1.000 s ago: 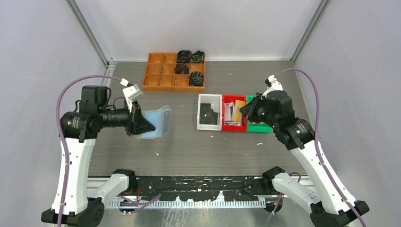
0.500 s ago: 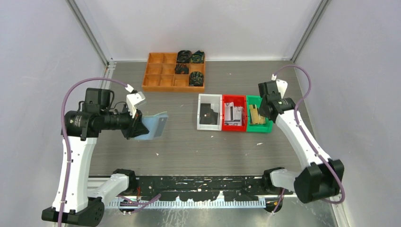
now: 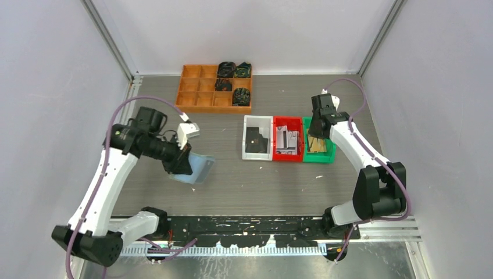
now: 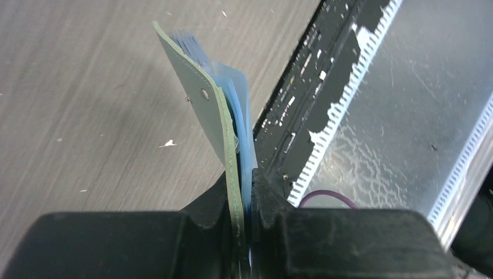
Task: Take the credit cards out of the card holder
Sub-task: Place the credit card in the storage box, then place the card holder at the center of the board.
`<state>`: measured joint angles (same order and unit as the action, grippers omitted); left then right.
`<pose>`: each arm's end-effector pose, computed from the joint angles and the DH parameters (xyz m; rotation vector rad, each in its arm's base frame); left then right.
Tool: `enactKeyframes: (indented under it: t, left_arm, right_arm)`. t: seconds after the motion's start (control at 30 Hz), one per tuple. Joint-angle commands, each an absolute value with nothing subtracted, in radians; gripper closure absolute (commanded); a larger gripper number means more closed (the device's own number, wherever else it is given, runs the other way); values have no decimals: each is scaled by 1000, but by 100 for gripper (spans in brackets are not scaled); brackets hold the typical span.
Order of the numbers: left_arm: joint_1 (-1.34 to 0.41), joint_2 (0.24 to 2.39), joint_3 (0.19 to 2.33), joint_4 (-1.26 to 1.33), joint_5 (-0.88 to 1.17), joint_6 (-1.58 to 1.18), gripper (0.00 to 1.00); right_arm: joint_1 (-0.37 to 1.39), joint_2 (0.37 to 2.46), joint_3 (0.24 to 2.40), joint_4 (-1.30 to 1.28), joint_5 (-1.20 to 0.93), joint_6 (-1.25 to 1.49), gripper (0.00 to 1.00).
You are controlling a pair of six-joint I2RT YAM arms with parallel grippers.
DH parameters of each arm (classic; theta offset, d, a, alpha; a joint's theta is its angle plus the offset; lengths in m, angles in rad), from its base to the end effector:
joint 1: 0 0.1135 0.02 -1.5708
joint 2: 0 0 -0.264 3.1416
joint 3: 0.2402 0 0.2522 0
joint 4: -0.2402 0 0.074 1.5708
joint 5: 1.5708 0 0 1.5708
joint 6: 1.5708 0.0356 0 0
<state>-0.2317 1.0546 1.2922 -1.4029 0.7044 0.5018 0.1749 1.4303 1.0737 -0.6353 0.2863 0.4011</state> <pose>0.1441 -0.0577 0.3661 1.0838 2.2893 -0.8499 0.2900 0.0410 0.2551 0.3897 2.4778 -0.1344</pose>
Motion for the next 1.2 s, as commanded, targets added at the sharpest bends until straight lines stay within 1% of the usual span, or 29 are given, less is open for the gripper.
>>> enactKeyframes:
  t: [0.0, 0.13, 0.27, 0.33, 0.37, 0.43, 0.5, 0.6, 0.73, 0.8, 0.87, 0.9, 1.0, 1.07, 1.17]
  left_arm:
    - [-353, 1115, 1261, -1331, 664, 474, 97]
    - [-452, 1201, 1226, -1278, 615, 458, 98]
    - [-518, 1314, 1205, -1231, 565, 468, 100]
    - [-538, 1346, 1181, -1179, 506, 486, 100]
    - [-550, 1358, 1167, -1145, 456, 500, 100]
    - [-565, 1386, 1146, -1085, 346, 516, 100]
    - [-575, 1410, 1123, -1009, 205, 533, 100]
    - [-576, 1443, 1095, -894, 59, 559, 100]
    - [-577, 1498, 1057, -742, -99, 585, 100]
    - [-580, 1525, 1035, -654, -179, 596, 100]
    - [-584, 1552, 1004, -538, -265, 617, 99]
    - [-583, 1565, 990, -488, -301, 625, 96]
    - [-584, 1596, 963, -421, -340, 617, 83]
    - [-586, 1605, 964, -428, -332, 580, 69]
    - [-589, 1599, 984, -479, -292, 527, 57]
  right_arm:
    - [134, 1451, 1090, -529, 175, 391, 99]
    - [105, 1482, 1067, -485, 121, 411, 99]
    - [99, 1508, 1064, -458, 112, 412, 99]
    - [96, 1515, 1063, -448, 114, 416, 99]
    - [94, 1518, 1065, -448, 119, 420, 97]
    - [93, 1514, 1066, -449, 141, 437, 87]
    - [92, 1501, 1065, -453, 191, 448, 74]
    - [94, 1478, 1070, -470, 242, 454, 58]
    - [93, 1434, 1081, -480, 256, 478, 46]
    - [93, 1410, 1085, -480, 239, 491, 39]
    - [94, 1382, 1091, -480, 206, 508, 34]
    - [94, 1371, 1094, -480, 186, 516, 32]
    - [94, 1336, 1099, -483, 152, 529, 24]
    - [94, 1311, 1101, -487, 141, 529, 21]
    - [94, 1293, 1100, -489, 114, 533, 19]
